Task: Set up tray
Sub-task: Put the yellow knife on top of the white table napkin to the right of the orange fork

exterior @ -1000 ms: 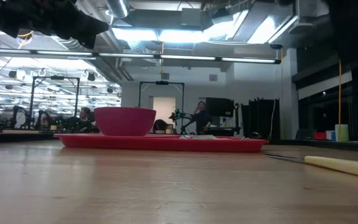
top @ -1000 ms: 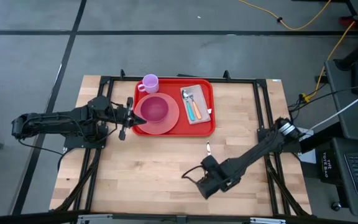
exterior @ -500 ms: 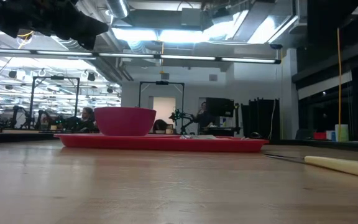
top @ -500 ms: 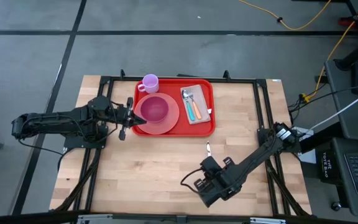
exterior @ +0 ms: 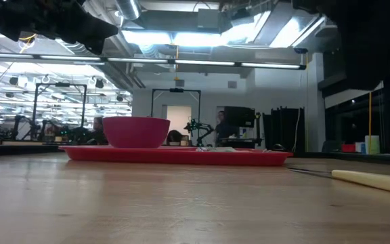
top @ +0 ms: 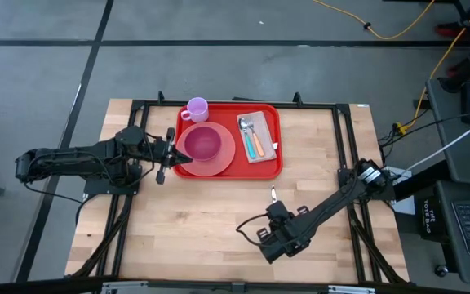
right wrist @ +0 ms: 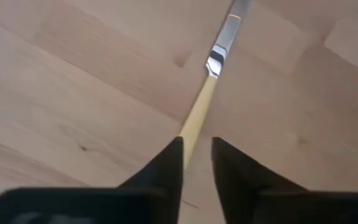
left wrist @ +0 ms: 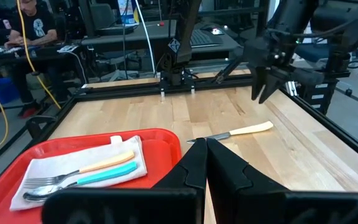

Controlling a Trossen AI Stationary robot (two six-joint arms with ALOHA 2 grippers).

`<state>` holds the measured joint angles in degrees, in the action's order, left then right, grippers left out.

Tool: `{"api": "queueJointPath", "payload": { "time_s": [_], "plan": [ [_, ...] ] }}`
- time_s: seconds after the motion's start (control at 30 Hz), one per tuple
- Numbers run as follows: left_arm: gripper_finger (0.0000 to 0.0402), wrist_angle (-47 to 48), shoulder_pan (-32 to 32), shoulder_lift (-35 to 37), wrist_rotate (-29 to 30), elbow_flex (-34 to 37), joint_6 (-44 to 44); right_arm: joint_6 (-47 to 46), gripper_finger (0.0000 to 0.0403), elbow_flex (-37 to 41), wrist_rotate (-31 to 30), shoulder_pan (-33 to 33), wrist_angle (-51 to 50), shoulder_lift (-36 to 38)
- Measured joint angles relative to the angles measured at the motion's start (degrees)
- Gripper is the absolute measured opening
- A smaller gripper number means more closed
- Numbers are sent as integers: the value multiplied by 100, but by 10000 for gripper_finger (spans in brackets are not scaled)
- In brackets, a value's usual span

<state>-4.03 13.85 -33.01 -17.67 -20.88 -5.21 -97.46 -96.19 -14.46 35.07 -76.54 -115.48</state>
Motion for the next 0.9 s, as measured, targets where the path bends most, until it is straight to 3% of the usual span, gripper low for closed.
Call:
{"api": "queueJointPath", "payload": {
  "time_s": [0.23, 0.37, 0.9],
  "plan": [
    [2, 13, 0, 0, 0, 0, 0, 2, 169, 250, 13, -2, 210, 7],
    [2, 58, 0, 0, 2, -2, 0, 0, 198, 532, -63, -2, 318, 7],
    [2, 411, 0, 2, 4, -2, 2, 4, 210, 2039, -92, -287, 1975, 2]
  ]
}}
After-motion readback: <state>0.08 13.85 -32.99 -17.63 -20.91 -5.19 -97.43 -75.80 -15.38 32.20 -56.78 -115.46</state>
